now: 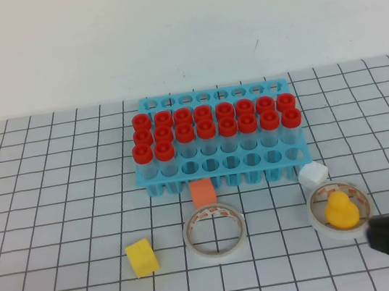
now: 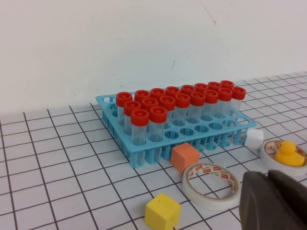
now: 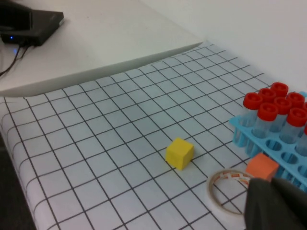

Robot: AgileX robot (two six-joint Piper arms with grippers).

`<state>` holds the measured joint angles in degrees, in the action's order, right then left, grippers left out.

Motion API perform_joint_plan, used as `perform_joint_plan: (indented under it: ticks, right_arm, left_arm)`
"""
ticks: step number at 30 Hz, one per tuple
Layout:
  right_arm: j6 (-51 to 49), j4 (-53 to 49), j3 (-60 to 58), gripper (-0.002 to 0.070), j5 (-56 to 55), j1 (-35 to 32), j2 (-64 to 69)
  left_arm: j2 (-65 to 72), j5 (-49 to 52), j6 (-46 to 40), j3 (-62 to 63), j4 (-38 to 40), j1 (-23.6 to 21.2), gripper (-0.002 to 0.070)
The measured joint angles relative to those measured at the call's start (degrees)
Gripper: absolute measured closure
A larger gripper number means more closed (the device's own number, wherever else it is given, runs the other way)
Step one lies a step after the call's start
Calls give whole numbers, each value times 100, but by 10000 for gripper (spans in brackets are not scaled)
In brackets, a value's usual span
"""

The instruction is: Place the test tubes

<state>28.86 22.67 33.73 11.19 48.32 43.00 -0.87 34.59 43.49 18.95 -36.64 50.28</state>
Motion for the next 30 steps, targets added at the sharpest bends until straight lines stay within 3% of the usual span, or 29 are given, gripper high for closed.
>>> perform_joint_plan:
  ticks: [14,22,25,30]
  right_arm:
    - [-16,-406,-1148,678,-215,0,-1856]
    - [-27,-387,-1938,678,-1483,0,-2235]
    - [-38,-240,-2590,678,-2509,-321,-2235]
    - [-187,-172,-3034,678,-2561,-1661,-2283]
  left_arm:
    - [0,0,11,0,0,0,676]
    - [0,0,0,0,0,0,676]
    - [0,0,0,0,10,0,676]
    - [0,0,0,0,10,0,676]
